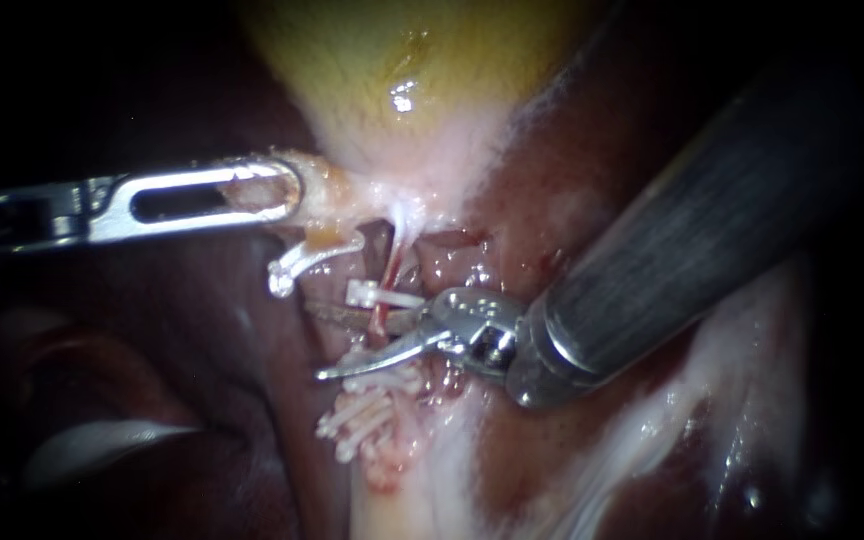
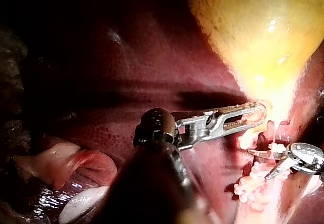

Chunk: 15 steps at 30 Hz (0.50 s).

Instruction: Go to the cutting position right tube

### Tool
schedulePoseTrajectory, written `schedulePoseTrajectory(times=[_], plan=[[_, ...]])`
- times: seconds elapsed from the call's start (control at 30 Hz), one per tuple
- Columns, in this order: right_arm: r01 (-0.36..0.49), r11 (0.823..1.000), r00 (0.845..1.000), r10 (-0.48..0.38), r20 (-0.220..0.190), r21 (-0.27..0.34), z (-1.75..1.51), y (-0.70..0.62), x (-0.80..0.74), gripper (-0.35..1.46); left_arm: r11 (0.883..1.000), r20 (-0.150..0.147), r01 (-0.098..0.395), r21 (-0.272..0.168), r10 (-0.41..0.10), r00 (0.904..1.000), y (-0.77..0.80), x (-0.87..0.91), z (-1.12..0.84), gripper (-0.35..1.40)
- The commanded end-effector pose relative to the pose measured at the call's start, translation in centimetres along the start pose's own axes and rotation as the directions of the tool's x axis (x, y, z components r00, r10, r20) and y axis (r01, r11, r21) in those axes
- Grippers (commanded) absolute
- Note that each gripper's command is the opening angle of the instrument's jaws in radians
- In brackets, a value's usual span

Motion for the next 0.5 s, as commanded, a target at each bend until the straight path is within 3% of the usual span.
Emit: schedulePoseTrajectory(times=[0.03, 0.5], plan=[[0.0, 1.0, 1.0, 0.0, 0.0, 0.001, -0.01, 0.0, 0.0, 1.44, 1.0, 0.0, 0.0, 0.0, 0.0, 1.0, 0.0, 0.0, 0.0, -0.35], [0.0, 1.0, 1.0, 0.0, 0.001, 0.001, -0.02, -0.01, -0.01, 1.44, 1.0, 0.0, 0.0, 0.0, 0.0, 1.0, 0.0, 0.0, -0.01, -0.35]])
